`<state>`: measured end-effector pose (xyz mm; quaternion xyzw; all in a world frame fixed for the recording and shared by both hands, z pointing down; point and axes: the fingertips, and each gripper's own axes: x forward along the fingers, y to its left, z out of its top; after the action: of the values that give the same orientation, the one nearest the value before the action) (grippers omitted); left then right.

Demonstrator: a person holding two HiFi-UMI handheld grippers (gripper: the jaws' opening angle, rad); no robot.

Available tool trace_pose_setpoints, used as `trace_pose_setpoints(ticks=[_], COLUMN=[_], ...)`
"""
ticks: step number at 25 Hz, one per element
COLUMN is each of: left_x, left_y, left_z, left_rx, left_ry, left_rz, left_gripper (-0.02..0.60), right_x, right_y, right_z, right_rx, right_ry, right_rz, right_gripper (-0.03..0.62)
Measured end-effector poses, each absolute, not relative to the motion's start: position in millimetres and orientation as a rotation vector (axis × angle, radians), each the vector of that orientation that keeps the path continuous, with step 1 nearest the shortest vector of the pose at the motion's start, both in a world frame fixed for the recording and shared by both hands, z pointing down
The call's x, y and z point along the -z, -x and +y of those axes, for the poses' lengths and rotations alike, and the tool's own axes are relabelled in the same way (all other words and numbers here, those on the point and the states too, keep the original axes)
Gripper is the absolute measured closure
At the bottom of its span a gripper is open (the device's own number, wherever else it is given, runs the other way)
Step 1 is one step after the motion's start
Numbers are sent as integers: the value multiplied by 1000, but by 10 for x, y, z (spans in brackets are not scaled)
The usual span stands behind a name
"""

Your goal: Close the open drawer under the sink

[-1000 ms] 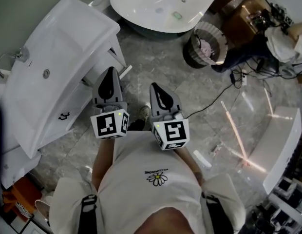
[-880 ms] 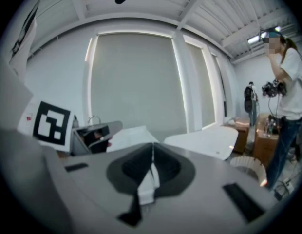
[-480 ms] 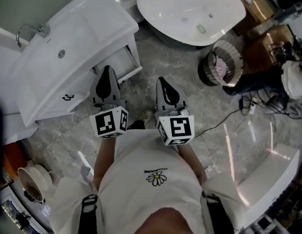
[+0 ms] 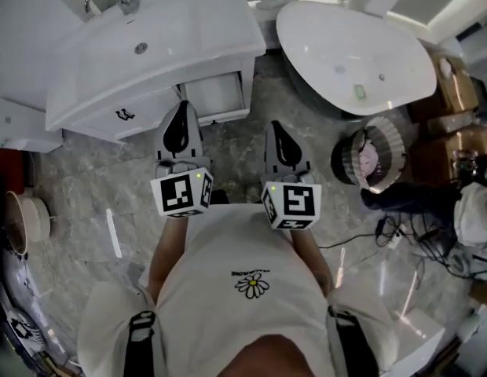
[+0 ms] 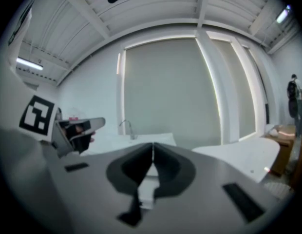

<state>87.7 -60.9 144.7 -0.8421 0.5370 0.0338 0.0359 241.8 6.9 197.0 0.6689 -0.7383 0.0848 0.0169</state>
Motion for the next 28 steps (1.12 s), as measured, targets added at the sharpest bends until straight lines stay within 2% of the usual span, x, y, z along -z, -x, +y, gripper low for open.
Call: trace_pose_setpoints(ticks=[9, 17, 28], left_x=[-1498, -1478, -1577], left_y=[-458, -186, 195], left_z=[-262, -219, -714], left_rx=[-95, -157, -174], left_ry=[2400, 2349, 2400], left_rz=[1893, 1950, 1898], left_gripper=[560, 560, 560], right_x=[-2049, -2061, -2128], right_y=[-2077, -1853, -1303], right_z=[60, 25, -400], right_rx=[-168, -146, -133], right_ry=[-1789, -1792, -1791], right_rz=[-2475, -2486, -2469], right_gripper=[565, 563, 563])
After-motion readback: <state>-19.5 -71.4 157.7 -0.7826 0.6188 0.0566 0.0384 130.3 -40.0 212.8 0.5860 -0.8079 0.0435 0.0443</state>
